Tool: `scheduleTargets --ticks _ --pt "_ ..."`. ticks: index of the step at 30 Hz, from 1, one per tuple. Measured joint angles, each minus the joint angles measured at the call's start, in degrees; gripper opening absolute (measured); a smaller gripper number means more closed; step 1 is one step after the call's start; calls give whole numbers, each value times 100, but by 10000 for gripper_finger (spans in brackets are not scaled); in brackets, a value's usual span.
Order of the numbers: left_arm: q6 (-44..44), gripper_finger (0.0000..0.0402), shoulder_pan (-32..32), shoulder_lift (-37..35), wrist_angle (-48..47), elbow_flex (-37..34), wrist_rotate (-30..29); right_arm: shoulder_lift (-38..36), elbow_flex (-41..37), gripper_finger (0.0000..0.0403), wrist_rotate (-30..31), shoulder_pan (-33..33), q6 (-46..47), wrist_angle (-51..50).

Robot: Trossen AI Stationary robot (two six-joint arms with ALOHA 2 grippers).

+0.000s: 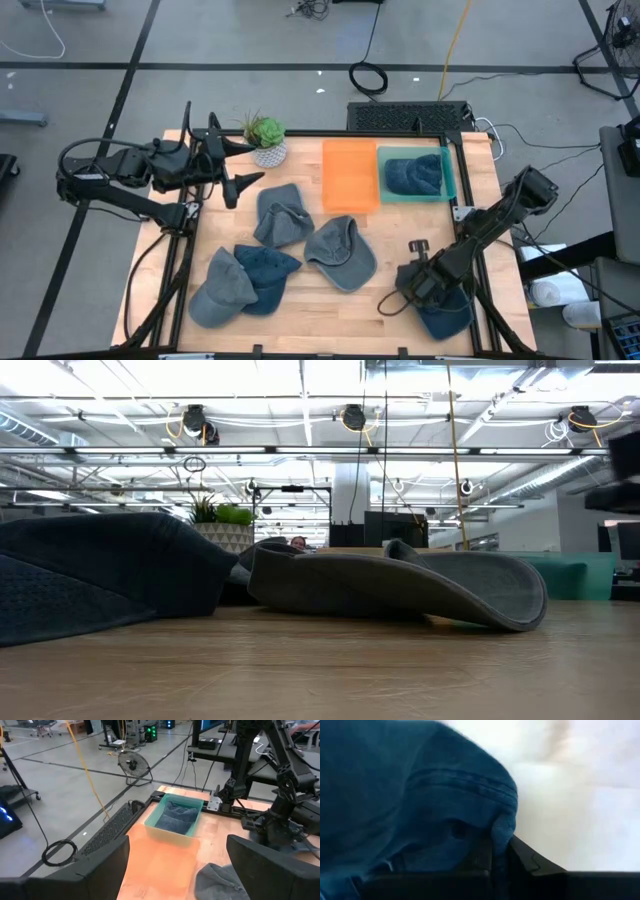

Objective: Pick & Place hat
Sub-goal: Put the right blue cap in the blue bin

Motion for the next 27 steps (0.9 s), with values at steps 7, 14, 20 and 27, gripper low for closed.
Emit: scheduleTargets --ticks 7,14,20,27 --pt "-4 340 -1 0 -40 -2 0 -454 143 10 579 -377 335 -944" --pt "-6 340 -1 0 -53 -2 0 -980 155 10 986 -760 -4 -1223" --pt "95 340 0 0 -71 -2 0 -1286 155 10 1051 -1036 -275 -1588" --pt "134 340 -1 0 -68 -2 4 -1459 155 10 1370 -1249 -420 -1804"
